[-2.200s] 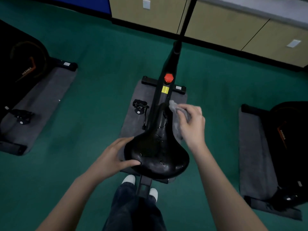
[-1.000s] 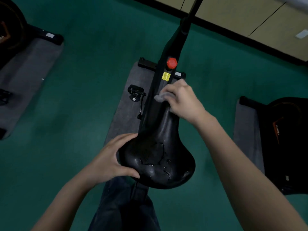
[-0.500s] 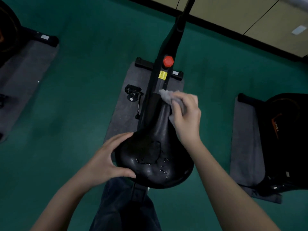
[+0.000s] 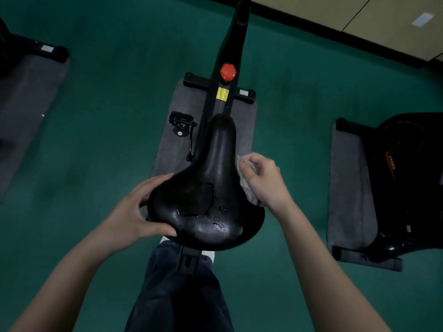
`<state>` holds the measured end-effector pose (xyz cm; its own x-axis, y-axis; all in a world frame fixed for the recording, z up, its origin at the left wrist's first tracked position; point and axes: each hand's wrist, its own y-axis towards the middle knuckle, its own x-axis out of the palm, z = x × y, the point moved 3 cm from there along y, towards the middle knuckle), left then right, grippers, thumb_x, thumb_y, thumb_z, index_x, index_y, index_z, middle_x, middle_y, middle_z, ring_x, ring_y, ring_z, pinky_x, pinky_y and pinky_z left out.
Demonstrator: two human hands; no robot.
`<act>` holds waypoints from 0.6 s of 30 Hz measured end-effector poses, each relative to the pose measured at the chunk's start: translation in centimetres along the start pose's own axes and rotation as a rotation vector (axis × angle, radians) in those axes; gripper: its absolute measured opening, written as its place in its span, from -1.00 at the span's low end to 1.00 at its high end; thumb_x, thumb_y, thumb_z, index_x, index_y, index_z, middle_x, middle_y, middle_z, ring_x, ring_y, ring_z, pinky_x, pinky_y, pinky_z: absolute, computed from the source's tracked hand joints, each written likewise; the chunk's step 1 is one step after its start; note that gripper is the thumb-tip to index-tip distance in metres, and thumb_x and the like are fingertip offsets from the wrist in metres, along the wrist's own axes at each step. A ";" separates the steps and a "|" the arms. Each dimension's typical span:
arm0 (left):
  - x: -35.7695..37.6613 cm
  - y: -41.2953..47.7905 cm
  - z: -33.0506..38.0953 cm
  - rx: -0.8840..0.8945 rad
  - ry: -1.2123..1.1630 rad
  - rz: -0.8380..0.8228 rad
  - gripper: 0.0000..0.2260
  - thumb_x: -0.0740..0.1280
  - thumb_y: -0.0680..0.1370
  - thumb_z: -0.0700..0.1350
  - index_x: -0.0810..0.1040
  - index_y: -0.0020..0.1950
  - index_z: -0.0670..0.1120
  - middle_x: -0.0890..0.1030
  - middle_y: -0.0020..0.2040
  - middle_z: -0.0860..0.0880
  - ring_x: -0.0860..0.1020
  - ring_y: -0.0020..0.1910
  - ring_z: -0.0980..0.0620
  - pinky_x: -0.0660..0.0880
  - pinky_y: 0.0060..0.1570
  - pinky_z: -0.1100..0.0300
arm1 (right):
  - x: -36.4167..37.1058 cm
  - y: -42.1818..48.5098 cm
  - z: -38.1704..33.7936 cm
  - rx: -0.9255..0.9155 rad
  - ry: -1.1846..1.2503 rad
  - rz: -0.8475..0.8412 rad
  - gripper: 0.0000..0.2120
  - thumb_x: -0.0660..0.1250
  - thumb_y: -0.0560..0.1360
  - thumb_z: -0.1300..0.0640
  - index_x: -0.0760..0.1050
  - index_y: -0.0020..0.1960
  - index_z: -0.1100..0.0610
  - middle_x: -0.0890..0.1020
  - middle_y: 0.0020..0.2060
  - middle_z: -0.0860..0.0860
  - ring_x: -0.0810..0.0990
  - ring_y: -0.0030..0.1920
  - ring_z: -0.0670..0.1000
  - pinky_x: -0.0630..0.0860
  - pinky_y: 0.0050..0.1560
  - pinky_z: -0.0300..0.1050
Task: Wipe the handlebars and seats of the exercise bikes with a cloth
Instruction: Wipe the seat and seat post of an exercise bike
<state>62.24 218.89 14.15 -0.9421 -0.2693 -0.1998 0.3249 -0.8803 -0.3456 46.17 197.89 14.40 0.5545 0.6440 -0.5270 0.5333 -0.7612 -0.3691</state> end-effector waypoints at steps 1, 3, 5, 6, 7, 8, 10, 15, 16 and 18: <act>0.0 0.0 0.0 -0.002 0.008 0.001 -0.15 0.57 0.04 0.17 0.38 0.31 0.23 0.42 0.28 0.34 0.36 0.31 0.32 0.34 0.22 0.38 | -0.4 -0.7 0.2 -0.025 -0.054 0.000 -0.81 0.30 0.53 0.17 0.52 -0.20 -0.08 0.62 -0.30 -0.17 0.58 -0.17 -0.14 0.44 -0.11 -0.38; 0.0 0.0 0.0 -0.006 0.020 0.004 -0.16 0.56 0.04 0.18 0.38 0.30 0.28 0.42 0.27 0.37 0.36 0.30 0.34 0.32 0.20 0.32 | -1.1 -2.1 1.1 -0.022 -0.078 0.004 -0.84 0.31 0.53 0.17 0.55 -0.15 -0.06 0.62 -0.28 -0.18 0.58 -0.17 -0.15 0.43 -0.13 -0.37; 0.0 -0.1 0.0 -0.009 0.027 0.007 -0.18 0.56 0.04 0.19 0.37 0.27 0.35 0.42 0.26 0.39 0.37 0.29 0.36 0.32 0.18 0.32 | -1.6 -3.6 2.3 0.037 -0.012 0.061 -0.84 0.30 0.54 0.20 0.57 -0.13 -0.02 0.64 -0.27 -0.13 0.58 -0.18 -0.12 0.47 -0.11 -0.25; 0.0 -0.1 0.0 -0.011 0.028 0.009 -0.19 0.56 0.04 0.19 0.37 0.26 0.38 0.42 0.26 0.39 0.37 0.29 0.36 0.32 0.18 0.31 | -1.7 -4.4 2.8 0.068 0.042 0.109 -0.84 0.29 0.54 0.22 0.57 -0.14 0.00 0.64 -0.26 -0.10 0.59 -0.18 -0.09 0.50 -0.09 -0.18; 0.1 -0.1 -0.1 -0.016 0.027 0.012 -0.20 0.56 0.04 0.19 0.37 0.26 0.38 0.42 0.26 0.39 0.37 0.29 0.35 0.32 0.19 0.31 | -1.7 -5.3 3.3 0.092 0.102 0.169 -0.84 0.28 0.55 0.24 0.56 -0.13 0.03 0.65 -0.25 -0.06 0.59 -0.16 -0.07 0.52 -0.06 -0.11; 0.1 -0.1 -0.1 -0.022 0.024 0.016 -0.20 0.55 0.04 0.19 0.38 0.26 0.37 0.42 0.26 0.39 0.37 0.30 0.34 0.32 0.19 0.32 | -1.4 -6.5 3.6 0.104 0.153 0.241 -0.84 0.28 0.55 0.26 0.57 -0.11 0.07 0.66 -0.21 -0.01 0.60 -0.14 -0.05 0.53 -0.03 -0.06; 0.1 -0.2 0.0 -0.026 0.014 0.023 -0.19 0.55 0.04 0.18 0.38 0.27 0.32 0.43 0.25 0.40 0.37 0.28 0.37 0.34 0.16 0.41 | -0.4 -9.2 3.7 0.077 0.181 0.413 -0.84 0.28 0.55 0.28 0.59 -0.06 0.08 0.65 -0.12 0.04 0.61 -0.09 -0.10 0.53 0.03 -0.13; 0.3 -0.2 0.1 -0.030 -0.007 0.029 -0.16 0.67 0.11 -0.05 0.39 0.31 0.20 0.43 0.31 0.23 0.38 0.23 0.42 0.34 0.10 0.57 | 0.9 -10.8 0.2 -0.206 0.061 0.493 -0.79 0.33 0.50 0.37 0.63 0.03 0.14 0.52 -0.08 -0.27 0.58 0.02 -0.01 0.41 0.08 -0.45; 0.3 -0.3 0.1 -0.033 -0.014 0.030 -0.17 0.65 0.12 -0.08 0.39 0.32 0.19 0.43 0.32 0.21 0.39 0.23 0.42 0.34 0.11 0.56 | 0.8 -10.0 -0.7 -0.247 0.011 0.454 -0.80 0.34 0.49 0.38 0.63 0.02 0.17 0.50 -0.12 -0.28 0.58 0.00 0.02 0.37 0.07 -0.51; 0.3 -0.4 0.1 -0.037 -0.028 0.041 -0.19 0.57 0.12 -0.08 0.37 0.34 0.17 0.44 0.32 0.21 0.39 0.25 0.41 0.33 0.14 0.55 | 0.8 -8.4 -2.3 -0.320 -0.104 0.380 -0.82 0.34 0.48 0.39 0.63 0.00 0.20 0.52 -0.16 -0.26 0.54 -0.02 0.03 0.29 0.05 -0.56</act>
<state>61.80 219.15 14.34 -0.9295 -0.3165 -0.1892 0.3661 -0.8534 -0.3710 43.62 205.02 18.82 0.6896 0.3025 -0.6580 0.4840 -0.8684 0.1081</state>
